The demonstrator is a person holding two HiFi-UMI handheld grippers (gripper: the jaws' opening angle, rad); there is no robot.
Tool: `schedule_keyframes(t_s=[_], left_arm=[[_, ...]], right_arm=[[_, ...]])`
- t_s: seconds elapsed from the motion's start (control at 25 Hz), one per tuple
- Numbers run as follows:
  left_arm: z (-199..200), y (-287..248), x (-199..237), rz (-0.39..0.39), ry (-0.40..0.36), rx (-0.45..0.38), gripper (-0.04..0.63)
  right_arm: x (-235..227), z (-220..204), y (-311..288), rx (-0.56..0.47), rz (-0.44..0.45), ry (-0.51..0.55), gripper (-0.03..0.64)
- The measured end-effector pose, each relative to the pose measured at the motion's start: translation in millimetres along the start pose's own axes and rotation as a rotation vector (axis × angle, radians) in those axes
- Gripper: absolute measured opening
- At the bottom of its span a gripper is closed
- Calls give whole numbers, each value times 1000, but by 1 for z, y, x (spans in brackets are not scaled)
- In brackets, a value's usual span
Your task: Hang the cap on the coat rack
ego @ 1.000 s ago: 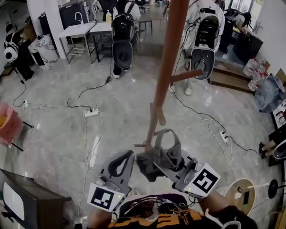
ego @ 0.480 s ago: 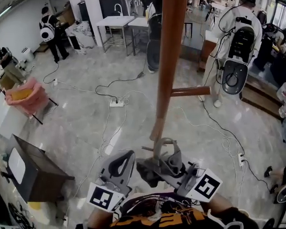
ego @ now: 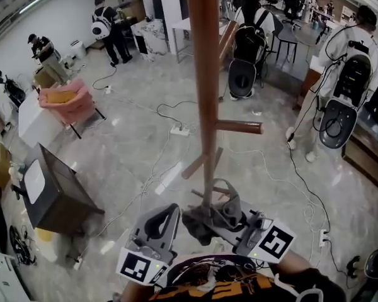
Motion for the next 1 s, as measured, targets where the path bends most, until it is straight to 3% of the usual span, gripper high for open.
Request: schedule_keyframes(t_s=[0.24, 0.44, 0.76, 1.0], left_arm=[[12, 3, -25, 19, 32, -16, 24], [6, 0, -31, 93, 44, 13, 23], [15, -40, -95, 333, -24, -16, 23], [16, -58, -130, 456, 22, 21, 23]], right_arm=[[10, 14, 18, 25, 23, -9, 35], [9, 15, 28, 20, 83, -36, 35], [-32, 15, 97, -11, 320, -92, 35], [-50, 22, 121, -32, 426, -108, 35]])
Point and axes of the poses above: the fingertips, and each gripper's own axes: y backward along the fingers, x to its left, z out of its top, the point moved 1 cm from there along y, backward along the fingers, and after that the axes turned 12 degrees about z, right-handed, at the moved point
